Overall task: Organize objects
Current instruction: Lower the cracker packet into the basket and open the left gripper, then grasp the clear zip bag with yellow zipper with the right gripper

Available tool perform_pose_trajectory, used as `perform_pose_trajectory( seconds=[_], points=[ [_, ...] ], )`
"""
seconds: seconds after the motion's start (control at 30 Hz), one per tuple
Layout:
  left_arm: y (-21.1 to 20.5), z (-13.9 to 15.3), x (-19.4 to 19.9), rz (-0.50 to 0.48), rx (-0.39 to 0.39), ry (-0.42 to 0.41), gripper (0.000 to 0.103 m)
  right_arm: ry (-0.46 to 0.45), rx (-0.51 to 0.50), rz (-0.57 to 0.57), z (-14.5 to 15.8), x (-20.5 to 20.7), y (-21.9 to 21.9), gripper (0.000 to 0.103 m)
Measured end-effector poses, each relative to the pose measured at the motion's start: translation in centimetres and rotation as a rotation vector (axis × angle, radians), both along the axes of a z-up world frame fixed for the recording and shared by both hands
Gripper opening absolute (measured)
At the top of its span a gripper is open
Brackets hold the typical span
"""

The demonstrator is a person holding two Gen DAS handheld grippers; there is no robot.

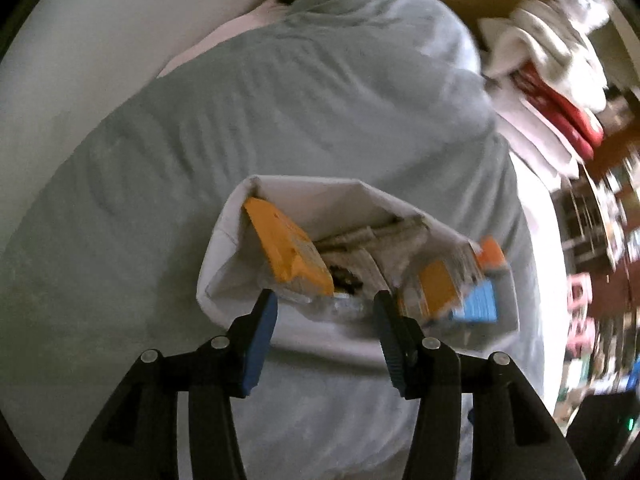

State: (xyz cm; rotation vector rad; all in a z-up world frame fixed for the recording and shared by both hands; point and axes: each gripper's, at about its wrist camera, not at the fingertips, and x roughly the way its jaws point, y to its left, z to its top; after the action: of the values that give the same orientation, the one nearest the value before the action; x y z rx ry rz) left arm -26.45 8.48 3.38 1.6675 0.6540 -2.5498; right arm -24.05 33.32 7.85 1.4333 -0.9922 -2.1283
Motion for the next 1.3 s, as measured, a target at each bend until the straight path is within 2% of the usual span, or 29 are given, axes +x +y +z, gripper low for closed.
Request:
perform_pose_trajectory(
  seconds=[0.07,0.2,0.27,0.4,0.5,0.6,0.77,0.97,1.0,1.07,1.1,1.3],
  points=[
    [0.1,-0.2,1.5,-0.052,-0.003,0.010,0.054,-0.056,0.034,0.044,-0.9,0.8,-0.2,0.078],
    [-0.3,-2.1,4.7,-0.126,0.003,-0.049,0.054,-0.159,0.044,0.112,-2.6,3.3,-0.5,0.078],
    [-0.3,-2.8,6.6,-0.147,-0.019,-0.058,0.054,-0.175,0.065,0.134,-2.6,4.5,-0.7,0.078],
    [0.3,-2.8,9.3,-0.208,-0.056,-0.035,0.054,-0.187,0.145,0.175,-1.9,6.3,-1.3,0.078],
    [0.9,-2.6,10.8,-0.266,-0.020,-0.004,0.055,-0.242,0.137,0.190,-2.3,7.6,-1.5,0.078],
    [1.8,-3.2,11.5,-0.312,-0.007,0.004,0.055,-0.287,0.183,0.192,-2.6,8.5,-1.6,0.078],
    [3.6,-4.5,12.4,-0.363,-0.097,-0.014,0.055,-0.343,0.109,0.239,-3.8,9.8,-2.1,0.078],
    [3.2,-5.1,12.7,-0.349,-0.059,-0.009,0.055,-0.353,0.117,0.193,-5.3,8.8,-2.9,0.077],
    [3.0,-5.3,12.6,-0.344,-0.050,-0.011,0.055,-0.373,0.121,0.202,-5.9,8.5,-3.5,0.075],
    [2.8,-5.5,12.7,-0.338,-0.040,-0.016,0.055,-0.387,0.144,0.218,-6.6,8.3,-4.4,0.061],
    [2.9,-5.6,12.6,-0.337,-0.039,-0.014,0.055,-0.389,0.148,0.227,-6.9,8.3,-4.7,0.046],
    [2.7,-5.7,13.0,-0.337,-0.036,-0.003,0.055,-0.348,0.026,0.170,-7.2,8.9,-2.9,0.038]
  ],
)
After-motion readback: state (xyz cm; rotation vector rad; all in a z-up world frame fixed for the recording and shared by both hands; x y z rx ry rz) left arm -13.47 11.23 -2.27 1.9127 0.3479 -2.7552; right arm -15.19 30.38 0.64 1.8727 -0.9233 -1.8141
